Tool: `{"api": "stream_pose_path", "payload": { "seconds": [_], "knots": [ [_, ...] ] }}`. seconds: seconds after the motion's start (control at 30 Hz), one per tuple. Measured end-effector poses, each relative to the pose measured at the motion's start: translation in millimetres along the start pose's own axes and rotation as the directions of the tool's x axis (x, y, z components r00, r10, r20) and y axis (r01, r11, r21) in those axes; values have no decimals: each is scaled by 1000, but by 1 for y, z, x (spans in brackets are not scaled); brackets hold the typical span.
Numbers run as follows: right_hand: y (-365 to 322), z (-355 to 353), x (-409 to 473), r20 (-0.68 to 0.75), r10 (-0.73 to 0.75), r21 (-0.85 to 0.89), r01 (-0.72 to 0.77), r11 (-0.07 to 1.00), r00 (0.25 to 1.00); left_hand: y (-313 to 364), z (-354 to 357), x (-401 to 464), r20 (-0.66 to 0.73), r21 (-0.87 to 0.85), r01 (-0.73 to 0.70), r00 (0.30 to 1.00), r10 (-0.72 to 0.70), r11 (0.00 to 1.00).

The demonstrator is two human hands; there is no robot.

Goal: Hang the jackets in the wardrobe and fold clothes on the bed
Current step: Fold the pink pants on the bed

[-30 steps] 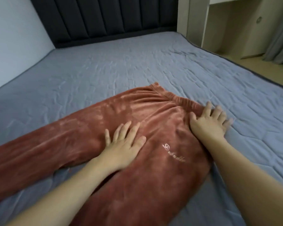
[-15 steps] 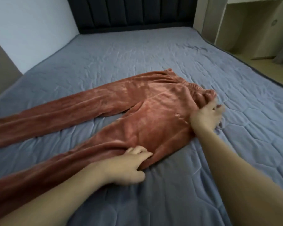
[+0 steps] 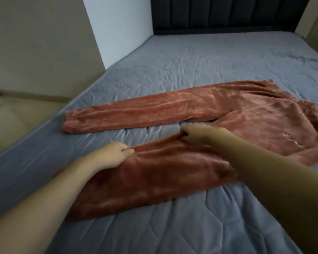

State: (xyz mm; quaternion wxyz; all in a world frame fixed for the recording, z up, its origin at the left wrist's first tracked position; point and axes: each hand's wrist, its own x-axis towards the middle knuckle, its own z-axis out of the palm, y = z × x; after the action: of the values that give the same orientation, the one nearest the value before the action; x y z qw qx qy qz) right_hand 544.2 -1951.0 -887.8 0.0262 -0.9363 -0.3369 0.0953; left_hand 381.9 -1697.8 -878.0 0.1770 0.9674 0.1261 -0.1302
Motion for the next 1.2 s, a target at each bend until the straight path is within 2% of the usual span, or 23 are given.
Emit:
{"api": "stream_pose_path", "payload": {
  "seconds": [0.07,0.1,0.17,0.23,0.33,0.37,0.43,0.5,0.53,0.57,0.6,0.63,0.67,0.7,0.77,0.83,0.87,0.9,0.93,1.0,1.07,1.1,1.2],
  "knots": [
    [-1,-1,12,-213,99,-14,-104,994,972,-10,-4,6,-225,179,-9,973,49,984],
    [-4,2,14,-288,160,-44,-180,983,944,-16,-4,9,-245,277,8,968,62,961],
    [-16,17,8,-349,234,-76,-276,958,908,-32,-2,11,-114,350,33,994,8,936],
    [-32,39,-4,-403,230,-41,-268,962,886,-47,-1,10,-35,195,0,999,7,981],
    [-55,58,-22,-507,81,-10,-100,995,858,-58,-17,3,-356,-95,-155,928,112,983],
    [-61,60,-24,-510,25,-18,-40,999,860,-61,-27,-3,-351,-166,-175,930,107,971],
    [-68,54,-22,-454,-24,9,32,999,891,-64,-41,-16,-76,-96,-138,988,131,986],
    [-72,41,-10,-290,22,91,5,996,957,-60,-46,-31,183,63,-107,979,94,992],
    [-74,32,0,-188,38,98,-20,995,981,-58,-48,-38,207,21,-127,971,120,992],
    [-76,22,10,-85,44,97,-36,995,995,-54,-52,-45,194,-159,-149,965,179,976],
    [-80,12,20,-14,37,124,-35,992,999,-50,-59,-52,187,-411,-141,954,234,901],
    [-85,2,28,-3,25,176,-24,984,1000,-49,-68,-56,199,-625,-98,939,279,775],
    [-89,-7,35,-28,20,216,-14,976,999,-52,-78,-58,217,-745,-46,927,307,665],
    [-91,-16,41,-65,29,220,-14,975,997,-57,-87,-57,238,-779,-9,921,309,628],
    [-96,-27,46,-140,60,149,-39,988,988,-75,-100,-51,265,-656,27,944,197,754],
    [-101,-22,40,-262,89,94,-67,993,961,-95,-102,-41,204,-178,63,979,-26,982],
    [-104,-15,32,-327,91,98,-62,993,941,-101,-96,-36,144,122,105,982,-123,987],
    [-105,-6,20,-380,78,94,-45,995,922,-102,-88,-35,67,362,137,983,-172,922],
    [-104,5,7,-422,48,71,-20,997,905,-97,-78,-38,-31,497,143,989,-147,856],
    [-95,23,-23,-446,-19,9,26,1000,895,-77,-56,-50,-165,510,-26,978,127,860],
    [-78,35,-51,-361,-35,-25,28,999,932,-46,-37,-68,-68,269,-290,946,318,918],
    [-69,40,-62,-303,-23,-32,14,999,953,-32,-26,-75,24,225,-352,934,356,908],
    [-49,49,-86,-196,-10,-32,4,999,980,-4,10,-84,191,547,-403,913,360,734]
  ]
}}
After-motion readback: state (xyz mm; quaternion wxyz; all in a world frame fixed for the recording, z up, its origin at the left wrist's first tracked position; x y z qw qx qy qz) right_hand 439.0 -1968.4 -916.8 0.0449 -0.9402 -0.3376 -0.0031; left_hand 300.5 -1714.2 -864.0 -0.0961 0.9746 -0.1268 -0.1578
